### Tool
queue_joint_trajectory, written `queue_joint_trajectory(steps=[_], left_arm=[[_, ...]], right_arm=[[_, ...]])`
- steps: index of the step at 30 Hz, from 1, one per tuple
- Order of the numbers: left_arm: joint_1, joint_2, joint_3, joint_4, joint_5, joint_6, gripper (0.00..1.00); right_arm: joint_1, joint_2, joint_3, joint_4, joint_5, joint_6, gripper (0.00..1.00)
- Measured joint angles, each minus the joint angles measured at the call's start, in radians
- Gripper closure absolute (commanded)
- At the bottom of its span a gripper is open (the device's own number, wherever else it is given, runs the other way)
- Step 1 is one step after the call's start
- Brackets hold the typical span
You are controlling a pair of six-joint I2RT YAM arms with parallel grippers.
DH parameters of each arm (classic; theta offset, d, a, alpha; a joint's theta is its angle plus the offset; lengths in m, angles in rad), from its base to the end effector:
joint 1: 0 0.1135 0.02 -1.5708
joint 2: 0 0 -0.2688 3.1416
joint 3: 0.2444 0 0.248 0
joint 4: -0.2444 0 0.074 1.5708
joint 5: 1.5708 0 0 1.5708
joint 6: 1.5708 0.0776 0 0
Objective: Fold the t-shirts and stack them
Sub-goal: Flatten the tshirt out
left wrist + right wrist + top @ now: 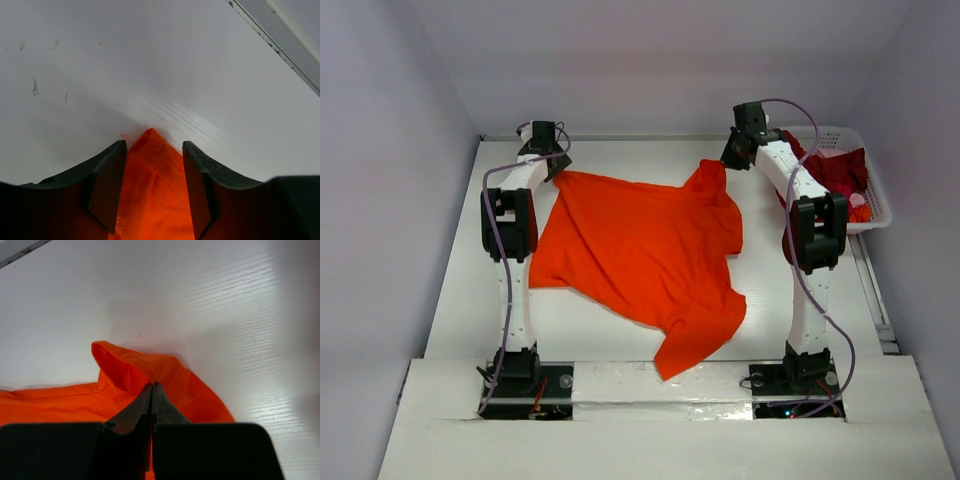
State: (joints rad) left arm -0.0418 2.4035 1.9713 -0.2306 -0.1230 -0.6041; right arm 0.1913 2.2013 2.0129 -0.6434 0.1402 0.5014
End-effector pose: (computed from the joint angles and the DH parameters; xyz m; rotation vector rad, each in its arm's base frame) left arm 0.5814 -0.0148 0.1551 -0.6848 2.1290 -0.2157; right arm 0.5201 0.0897 0.2330 0.4345 2.3580 0.1568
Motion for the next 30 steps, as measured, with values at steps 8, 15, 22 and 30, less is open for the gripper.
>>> queue_joint_trajectory(steps=[8, 15, 22, 30], left_arm=[[0.000, 0.002, 0.015, -0.026, -0.038, -0.012, 0.80], [0.000, 0.003, 0.021, -0.046, -0.055, -0.015, 0.86], [0.000, 0.003, 0.022, -0.055, -0.064, -0.022, 1.00], [0.000, 0.015, 0.074, -0.095, -0.074, -0.041, 1.00]], right_arm=[[0.000, 0.000, 0.000, 0.000, -0.009, 0.000, 1.00], [0.000, 0.000, 0.000, 0.000, -0.010, 0.000, 1.00], [0.000, 0.000, 0.000, 0.001, -0.010, 0.000, 1.00], [0.000, 0.000, 0.000, 0.001, -0.017, 0.000, 1.00]])
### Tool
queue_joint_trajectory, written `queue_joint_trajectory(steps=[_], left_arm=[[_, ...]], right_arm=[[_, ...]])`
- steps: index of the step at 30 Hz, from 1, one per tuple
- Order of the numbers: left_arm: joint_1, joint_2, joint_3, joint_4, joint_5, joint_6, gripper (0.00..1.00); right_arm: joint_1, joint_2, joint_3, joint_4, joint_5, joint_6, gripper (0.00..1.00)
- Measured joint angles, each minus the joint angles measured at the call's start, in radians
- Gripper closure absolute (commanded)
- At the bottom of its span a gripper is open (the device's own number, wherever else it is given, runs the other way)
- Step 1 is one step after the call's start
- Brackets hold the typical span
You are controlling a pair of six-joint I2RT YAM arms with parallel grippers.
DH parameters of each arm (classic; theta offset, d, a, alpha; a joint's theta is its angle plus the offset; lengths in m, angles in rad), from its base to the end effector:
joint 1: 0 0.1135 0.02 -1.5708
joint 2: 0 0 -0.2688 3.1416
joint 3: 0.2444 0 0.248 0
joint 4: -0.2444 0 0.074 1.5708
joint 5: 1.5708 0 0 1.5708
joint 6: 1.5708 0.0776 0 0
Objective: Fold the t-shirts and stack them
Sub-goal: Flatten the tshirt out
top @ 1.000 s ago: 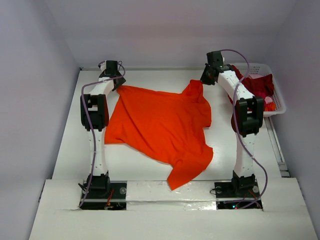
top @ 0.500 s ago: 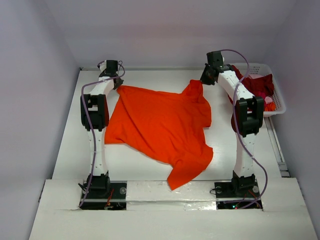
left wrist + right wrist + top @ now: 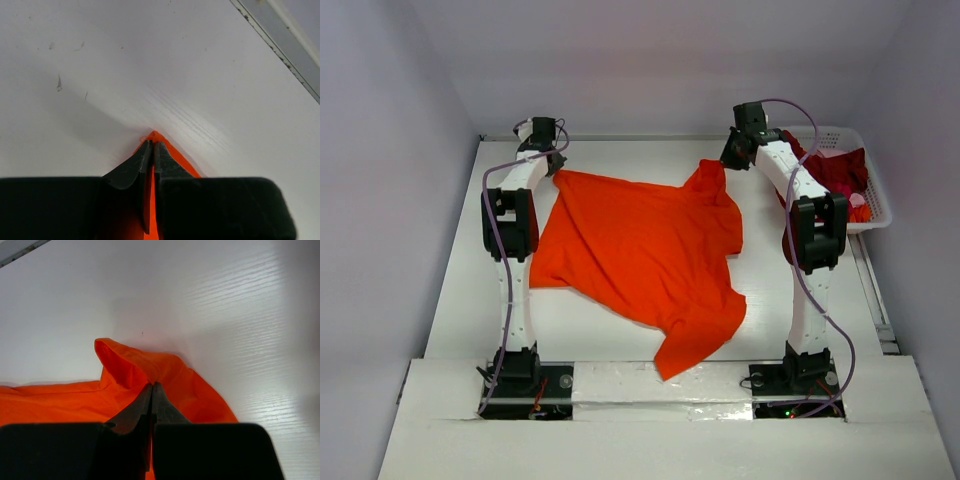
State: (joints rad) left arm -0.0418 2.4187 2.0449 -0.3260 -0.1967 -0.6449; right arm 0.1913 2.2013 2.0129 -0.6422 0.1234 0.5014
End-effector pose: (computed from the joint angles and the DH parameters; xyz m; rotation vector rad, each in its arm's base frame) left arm 0.5824 -0.0092 0.1626 -0.7689 2.1235 -0.1438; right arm 0.5201 0.0910 0.2330 0.4274 2.3621 0.1766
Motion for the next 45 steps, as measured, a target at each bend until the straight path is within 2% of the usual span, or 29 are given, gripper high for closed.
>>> queue_joint_trajectory(steps=[11, 17, 24, 28, 36, 45], left_arm=[[0.005, -0.040, -0.026, -0.040, -0.041, -0.014, 1.00], [0.022, -0.174, -0.040, -0.081, -0.067, -0.036, 1.00], [0.031, -0.357, -0.049, -0.089, -0.076, -0.047, 1.00], [0.031, -0.470, -0.103, -0.096, -0.074, -0.046, 1.00], [0.031, -0.671, -0.117, -0.145, -0.048, -0.040, 1.00], [0.031, -1.126, -0.307, -0.140, -0.016, -0.021, 1.00]], right_arm=[[0.000, -0.001, 0.000, -0.001, 0.000, 0.000, 1.00], [0.000, -0.033, 0.003, -0.008, 0.000, 0.000, 1.00], [0.000, -0.144, 0.010, -0.029, -0.014, -0.001, 1.00], [0.000, -0.225, 0.017, -0.040, -0.040, -0.005, 1.00], [0.025, -0.407, -0.006, -0.072, -0.126, -0.049, 1.00], [0.080, -0.851, -0.311, -0.050, -0.161, -0.072, 1.00]])
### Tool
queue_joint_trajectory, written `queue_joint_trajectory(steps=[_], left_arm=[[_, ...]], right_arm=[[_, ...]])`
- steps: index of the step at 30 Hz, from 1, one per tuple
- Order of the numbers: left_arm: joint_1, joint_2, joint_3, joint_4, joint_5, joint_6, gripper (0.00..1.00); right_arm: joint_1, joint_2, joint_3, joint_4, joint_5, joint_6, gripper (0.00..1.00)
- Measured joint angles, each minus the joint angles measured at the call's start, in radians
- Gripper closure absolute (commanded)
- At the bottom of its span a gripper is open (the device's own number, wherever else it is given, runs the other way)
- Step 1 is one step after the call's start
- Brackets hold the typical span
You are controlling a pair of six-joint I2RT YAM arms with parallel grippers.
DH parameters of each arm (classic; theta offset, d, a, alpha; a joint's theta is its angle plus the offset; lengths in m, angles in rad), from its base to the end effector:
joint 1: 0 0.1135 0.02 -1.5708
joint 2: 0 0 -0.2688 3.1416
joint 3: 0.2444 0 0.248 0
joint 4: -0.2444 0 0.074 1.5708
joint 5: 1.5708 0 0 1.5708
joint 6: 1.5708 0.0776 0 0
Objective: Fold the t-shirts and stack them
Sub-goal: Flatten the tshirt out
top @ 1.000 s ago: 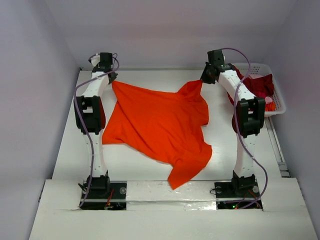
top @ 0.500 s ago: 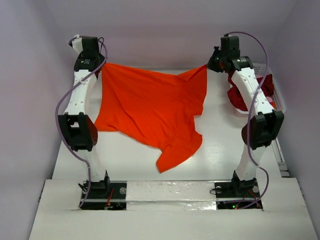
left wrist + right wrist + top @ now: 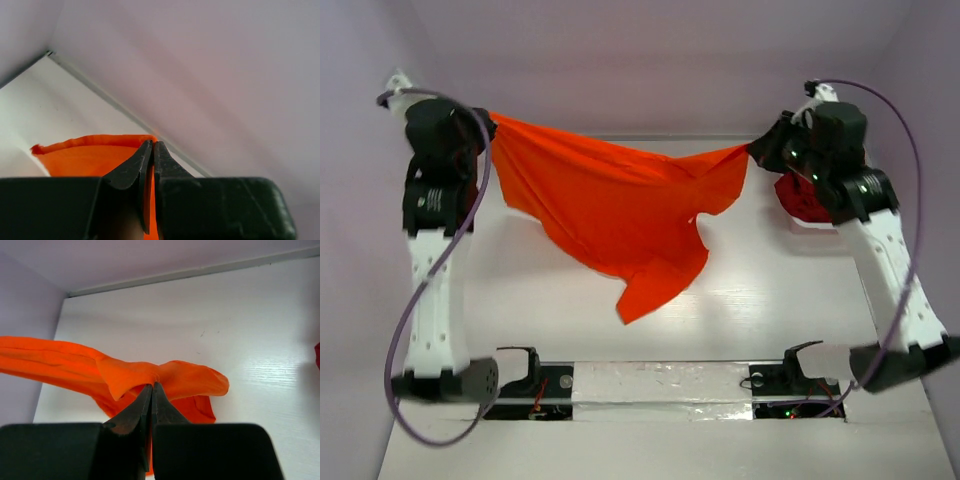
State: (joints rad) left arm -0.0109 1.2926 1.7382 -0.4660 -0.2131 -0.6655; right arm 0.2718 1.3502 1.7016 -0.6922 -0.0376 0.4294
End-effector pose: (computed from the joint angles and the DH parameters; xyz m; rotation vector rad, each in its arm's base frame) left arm 0.2874 0.0133 0.5268 -0.6704 1.4552 -0.3572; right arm 0.2971 0.0858 0.4643 0.1273 1.9401 0.5060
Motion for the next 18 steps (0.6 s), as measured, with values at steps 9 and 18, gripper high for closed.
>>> queue_joint_trajectory(steps=[9, 18], left_arm=[[0.000, -0.472, -0.180, 0.039, 0.171, 0.034, 1.00], [0.000, -0.756, -0.027, 0.010, 0.304, 0.068, 1.00]], right_arm=[[0.004, -0.502, -0.126, 0.041, -0.136, -0.008, 1.00], [0.004, -0.859, -0.072, 0.063, -0.371, -0.011, 1.00]])
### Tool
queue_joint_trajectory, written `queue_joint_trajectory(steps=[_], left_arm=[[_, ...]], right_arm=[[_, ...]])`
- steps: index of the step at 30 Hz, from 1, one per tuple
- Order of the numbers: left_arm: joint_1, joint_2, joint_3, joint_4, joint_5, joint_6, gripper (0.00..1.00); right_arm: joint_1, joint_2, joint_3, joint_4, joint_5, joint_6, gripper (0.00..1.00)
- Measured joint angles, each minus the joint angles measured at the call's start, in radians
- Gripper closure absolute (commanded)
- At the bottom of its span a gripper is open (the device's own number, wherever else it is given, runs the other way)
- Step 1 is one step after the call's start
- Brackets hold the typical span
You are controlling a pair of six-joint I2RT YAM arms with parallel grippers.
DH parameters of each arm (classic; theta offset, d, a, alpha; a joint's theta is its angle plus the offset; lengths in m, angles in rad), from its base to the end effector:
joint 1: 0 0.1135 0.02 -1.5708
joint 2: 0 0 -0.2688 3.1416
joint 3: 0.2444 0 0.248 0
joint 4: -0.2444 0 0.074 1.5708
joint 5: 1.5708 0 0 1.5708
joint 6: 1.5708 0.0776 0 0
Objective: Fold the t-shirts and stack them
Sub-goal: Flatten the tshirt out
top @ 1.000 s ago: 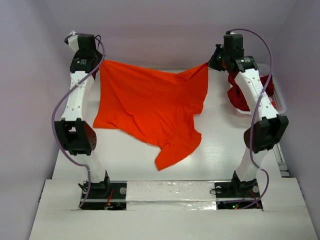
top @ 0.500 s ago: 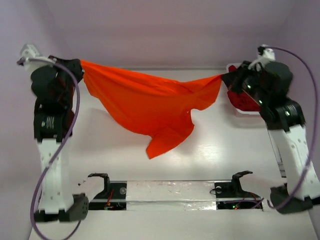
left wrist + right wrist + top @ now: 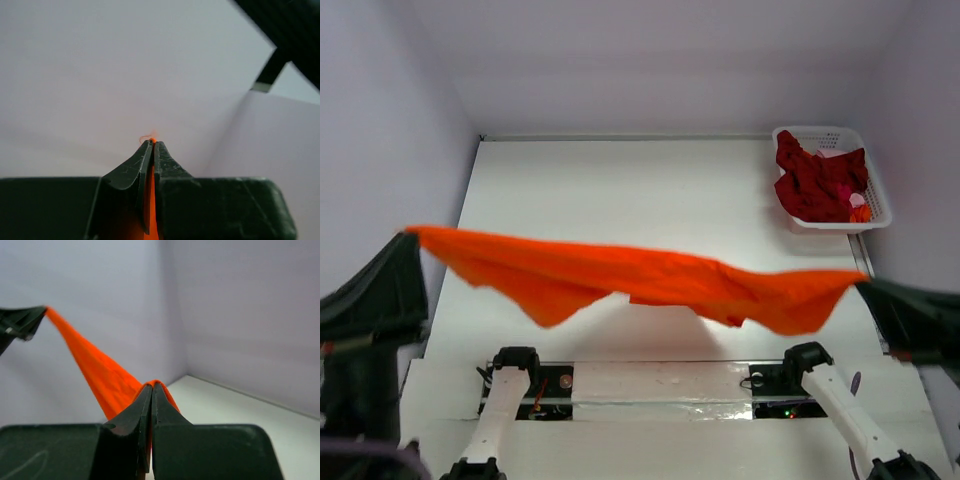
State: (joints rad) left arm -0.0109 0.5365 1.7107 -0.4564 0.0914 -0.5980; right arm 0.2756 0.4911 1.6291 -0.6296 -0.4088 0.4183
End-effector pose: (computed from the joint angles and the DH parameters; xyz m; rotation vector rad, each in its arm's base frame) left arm -0.0596 -0.0064 0.5955 -0.1673 0.8549 -0.6096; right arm -0.0505 0.0178 0.5546 -0.3032 1.1047 0.8358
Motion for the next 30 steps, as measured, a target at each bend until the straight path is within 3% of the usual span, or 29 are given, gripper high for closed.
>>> queue_joint_trajectory(steps=[8, 12, 19, 26, 30], left_arm=[[-0.027, -0.025, 0.396, -0.093, 0.047, 0.004, 1.00], [-0.040, -0.111, 0.414, -0.092, 0.025, -0.004, 1.00], [-0.047, -0.195, 0.306, -0.090, -0.041, -0.024, 1.00], [-0.052, -0.215, -0.181, 0.012, -0.110, -0.032, 1.00], [-0.062, -0.132, -0.410, 0.035, -0.154, -0.029, 1.00]], right_arm=[[0.000, -0.178, 0.022, 0.124, -0.181, 0.128, 1.00], [0.000, -0.166, 0.116, 0.126, -0.193, 0.184, 1.00], [0.000, -0.164, 0.175, 0.071, -0.090, 0.214, 1.00], [0.001, -0.167, -0.013, 0.091, -0.014, 0.182, 1.00], [0.001, -0.118, -0.130, 0.083, 0.033, 0.138, 1.00]])
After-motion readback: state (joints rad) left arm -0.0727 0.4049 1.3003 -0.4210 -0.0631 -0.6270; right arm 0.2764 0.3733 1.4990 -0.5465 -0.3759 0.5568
